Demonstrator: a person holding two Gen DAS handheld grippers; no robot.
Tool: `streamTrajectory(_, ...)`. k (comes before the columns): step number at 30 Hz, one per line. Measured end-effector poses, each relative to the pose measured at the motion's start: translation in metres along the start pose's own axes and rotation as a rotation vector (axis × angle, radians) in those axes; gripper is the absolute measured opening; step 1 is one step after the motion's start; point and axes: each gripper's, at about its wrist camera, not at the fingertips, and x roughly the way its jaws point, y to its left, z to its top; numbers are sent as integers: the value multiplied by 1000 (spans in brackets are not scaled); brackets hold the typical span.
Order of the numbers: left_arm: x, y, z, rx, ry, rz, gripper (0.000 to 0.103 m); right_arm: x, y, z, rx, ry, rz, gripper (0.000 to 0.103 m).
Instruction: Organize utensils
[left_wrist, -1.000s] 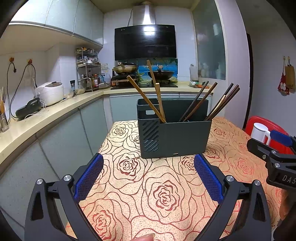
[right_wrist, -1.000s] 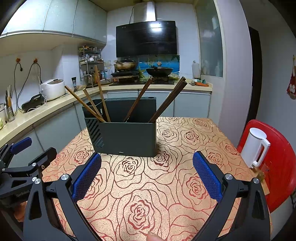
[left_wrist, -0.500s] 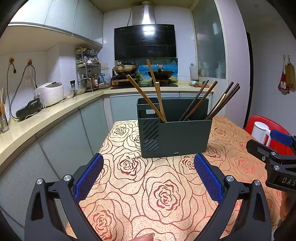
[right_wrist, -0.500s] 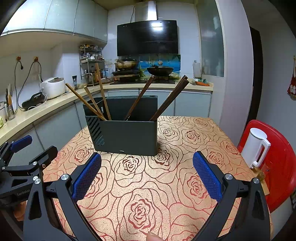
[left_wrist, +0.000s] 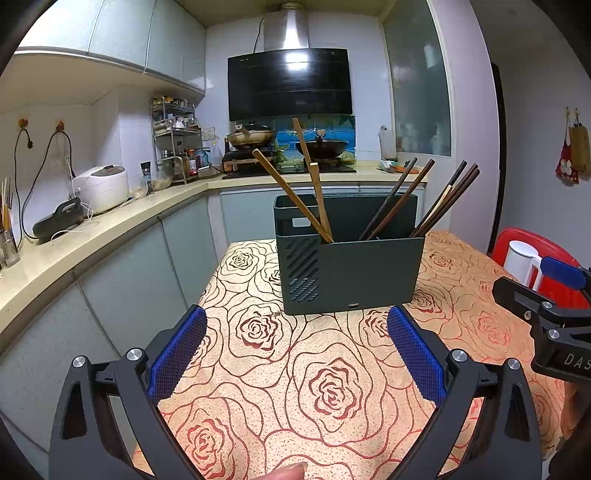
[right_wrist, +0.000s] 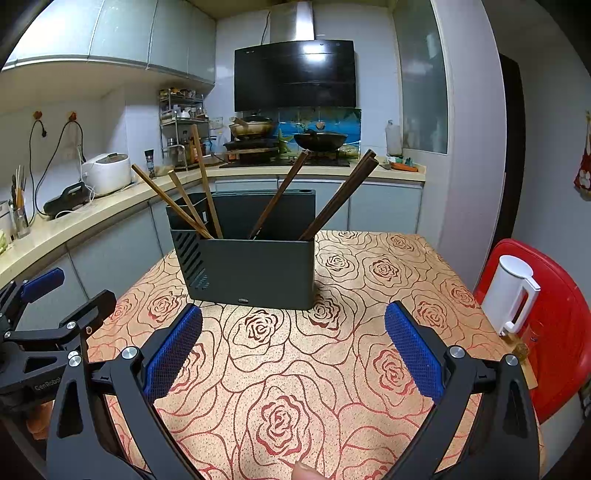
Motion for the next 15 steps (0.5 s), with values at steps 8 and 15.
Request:
streamTrajectory(8,-1,3,-3,7,-3,-4,95,1,0,-1,-2,2,1,96)
streamTrajectory(15,-1,3,-2,1,2,-3,95,1,1,-1,-2,3,1,96)
